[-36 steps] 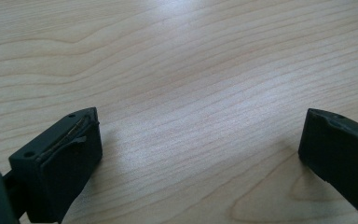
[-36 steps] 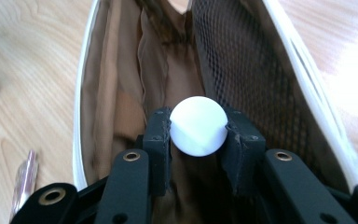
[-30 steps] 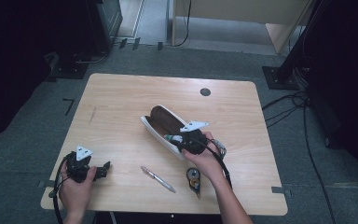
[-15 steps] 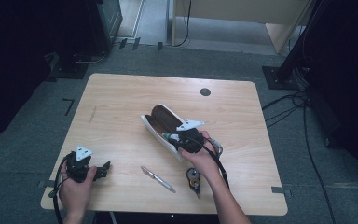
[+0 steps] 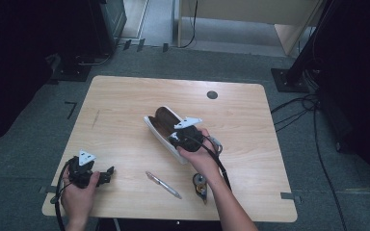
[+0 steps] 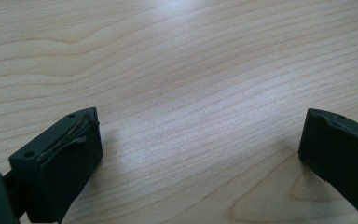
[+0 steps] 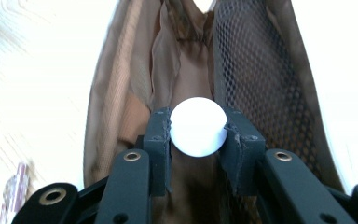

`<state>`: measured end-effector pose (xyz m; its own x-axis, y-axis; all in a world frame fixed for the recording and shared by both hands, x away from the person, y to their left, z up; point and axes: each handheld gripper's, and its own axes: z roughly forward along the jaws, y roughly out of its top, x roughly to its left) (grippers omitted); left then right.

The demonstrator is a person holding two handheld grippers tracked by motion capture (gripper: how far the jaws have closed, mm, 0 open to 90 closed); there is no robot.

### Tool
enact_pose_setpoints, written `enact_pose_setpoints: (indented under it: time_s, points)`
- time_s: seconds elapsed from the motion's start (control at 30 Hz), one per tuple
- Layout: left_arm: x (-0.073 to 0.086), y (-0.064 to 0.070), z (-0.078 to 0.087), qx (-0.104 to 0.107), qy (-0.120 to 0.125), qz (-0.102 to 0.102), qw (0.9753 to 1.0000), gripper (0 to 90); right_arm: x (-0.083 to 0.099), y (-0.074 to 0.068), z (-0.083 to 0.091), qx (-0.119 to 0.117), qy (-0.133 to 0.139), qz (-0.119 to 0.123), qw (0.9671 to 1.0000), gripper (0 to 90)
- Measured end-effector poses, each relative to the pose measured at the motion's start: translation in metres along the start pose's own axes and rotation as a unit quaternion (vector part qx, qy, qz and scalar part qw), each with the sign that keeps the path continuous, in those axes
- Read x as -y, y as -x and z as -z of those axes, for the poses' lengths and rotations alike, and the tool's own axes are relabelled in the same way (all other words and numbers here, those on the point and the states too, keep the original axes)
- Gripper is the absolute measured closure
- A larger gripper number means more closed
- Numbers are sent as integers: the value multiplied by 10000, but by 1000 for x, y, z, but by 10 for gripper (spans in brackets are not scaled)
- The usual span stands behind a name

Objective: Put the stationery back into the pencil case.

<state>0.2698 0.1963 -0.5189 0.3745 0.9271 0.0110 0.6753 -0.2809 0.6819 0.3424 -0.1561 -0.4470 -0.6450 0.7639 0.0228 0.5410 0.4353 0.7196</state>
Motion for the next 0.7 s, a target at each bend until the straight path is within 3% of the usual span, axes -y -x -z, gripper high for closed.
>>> enact_pose_setpoints:
  time_s: [0.37, 0.7]
  points:
    - [0, 0, 0, -2, -3, -3, 10000, 0, -26, -2, -9, 57, 356, -29, 9993, 657]
    - [0, 0, 0, -2, -3, -3, 10000, 0, -24, 1, -30, 53, 21, -60, 10000, 656]
